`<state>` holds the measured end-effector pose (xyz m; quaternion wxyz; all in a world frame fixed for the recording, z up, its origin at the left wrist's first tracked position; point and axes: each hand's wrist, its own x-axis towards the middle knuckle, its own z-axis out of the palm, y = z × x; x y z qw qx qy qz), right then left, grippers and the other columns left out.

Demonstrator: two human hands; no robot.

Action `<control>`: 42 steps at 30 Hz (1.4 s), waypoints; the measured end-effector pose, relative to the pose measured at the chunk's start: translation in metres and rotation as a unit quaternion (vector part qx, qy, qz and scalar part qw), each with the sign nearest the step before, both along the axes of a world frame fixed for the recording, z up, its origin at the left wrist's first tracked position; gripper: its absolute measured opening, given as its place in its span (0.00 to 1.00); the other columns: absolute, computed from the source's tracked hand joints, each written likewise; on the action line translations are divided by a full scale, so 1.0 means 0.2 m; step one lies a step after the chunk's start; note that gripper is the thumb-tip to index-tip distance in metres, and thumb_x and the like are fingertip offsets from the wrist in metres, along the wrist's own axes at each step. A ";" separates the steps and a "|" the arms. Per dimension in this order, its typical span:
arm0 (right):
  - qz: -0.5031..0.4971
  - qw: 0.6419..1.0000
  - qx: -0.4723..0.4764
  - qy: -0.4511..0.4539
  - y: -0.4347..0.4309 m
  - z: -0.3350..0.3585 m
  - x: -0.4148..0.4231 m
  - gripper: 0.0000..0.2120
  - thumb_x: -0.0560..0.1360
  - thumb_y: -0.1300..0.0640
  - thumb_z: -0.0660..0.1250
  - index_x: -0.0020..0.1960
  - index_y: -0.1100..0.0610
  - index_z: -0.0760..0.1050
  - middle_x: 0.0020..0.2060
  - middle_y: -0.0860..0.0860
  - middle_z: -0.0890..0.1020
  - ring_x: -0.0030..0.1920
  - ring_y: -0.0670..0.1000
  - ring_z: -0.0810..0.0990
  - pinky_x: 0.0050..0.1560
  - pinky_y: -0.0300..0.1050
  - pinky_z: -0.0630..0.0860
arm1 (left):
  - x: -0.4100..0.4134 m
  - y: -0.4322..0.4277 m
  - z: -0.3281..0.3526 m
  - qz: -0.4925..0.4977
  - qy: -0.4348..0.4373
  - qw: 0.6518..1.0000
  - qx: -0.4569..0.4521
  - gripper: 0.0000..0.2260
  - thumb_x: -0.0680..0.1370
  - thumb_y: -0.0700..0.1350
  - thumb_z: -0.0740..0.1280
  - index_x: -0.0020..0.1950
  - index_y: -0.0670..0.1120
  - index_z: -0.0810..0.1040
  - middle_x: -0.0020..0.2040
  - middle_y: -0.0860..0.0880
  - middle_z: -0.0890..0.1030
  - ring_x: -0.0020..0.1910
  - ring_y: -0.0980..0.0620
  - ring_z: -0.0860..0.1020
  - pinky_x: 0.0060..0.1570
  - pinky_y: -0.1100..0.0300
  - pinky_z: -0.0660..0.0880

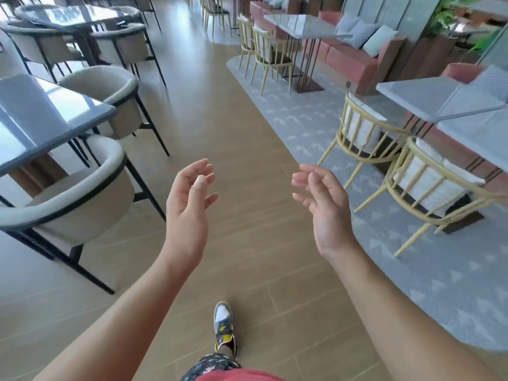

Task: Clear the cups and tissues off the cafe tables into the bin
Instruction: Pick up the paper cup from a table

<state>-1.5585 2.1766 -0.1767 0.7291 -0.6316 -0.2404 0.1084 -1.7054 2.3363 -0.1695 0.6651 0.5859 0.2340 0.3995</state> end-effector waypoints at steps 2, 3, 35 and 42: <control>-0.001 1.000 -0.003 0.000 0.20 0.00 0.17 0.20 0.75 0.38 0.66 0.59 0.50 0.80 0.54 0.51 0.84 0.60 0.51 0.82 0.63 0.56 0.79 | 0.18 0.20 0.00 -0.003 0.005 1.000 0.000 0.14 0.81 0.51 0.60 0.64 0.52 0.78 0.64 0.51 0.81 0.64 0.54 0.80 0.60 0.50 0.79; -0.005 1.000 -0.005 0.004 0.30 0.01 0.25 0.21 0.75 0.38 0.66 0.59 0.51 0.80 0.54 0.51 0.84 0.59 0.51 0.82 0.63 0.57 0.79 | 0.26 0.29 0.01 -0.005 0.008 1.000 -0.003 0.14 0.81 0.51 0.60 0.64 0.52 0.78 0.64 0.51 0.81 0.64 0.54 0.80 0.61 0.50 0.79; 0.047 0.998 0.025 0.031 2.72 0.02 2.96 0.18 0.75 0.38 0.66 0.57 0.49 0.82 0.50 0.51 0.84 0.56 0.49 0.83 0.58 0.51 0.80 | 2.84 2.59 0.08 0.057 0.032 0.998 0.017 0.15 0.82 0.50 0.59 0.66 0.50 0.78 0.64 0.49 0.81 0.64 0.52 0.80 0.58 0.51 0.79; 0.050 0.998 0.015 0.016 3.15 0.05 3.49 0.18 0.75 0.38 0.66 0.57 0.48 0.81 0.51 0.50 0.85 0.57 0.50 0.83 0.59 0.52 0.80 | 3.38 3.04 0.07 0.064 0.011 0.998 0.008 0.16 0.82 0.50 0.60 0.66 0.48 0.78 0.63 0.48 0.82 0.64 0.51 0.80 0.61 0.49 0.79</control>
